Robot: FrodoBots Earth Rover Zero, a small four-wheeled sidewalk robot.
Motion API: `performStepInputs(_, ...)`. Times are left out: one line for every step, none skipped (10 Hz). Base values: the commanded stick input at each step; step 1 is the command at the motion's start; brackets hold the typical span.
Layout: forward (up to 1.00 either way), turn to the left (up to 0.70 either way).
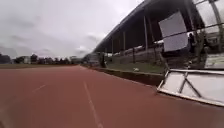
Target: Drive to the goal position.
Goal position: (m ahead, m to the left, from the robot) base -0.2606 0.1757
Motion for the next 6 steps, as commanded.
performStepInputs(0.7,-0.14)
performStepInputs(0.7,-0.14)
performStepInputs(0.7,-0.09)
performStepInputs(0.7,0.0)
performStepInputs(0.7,0.0)
performStepInputs(0.7,0.0)
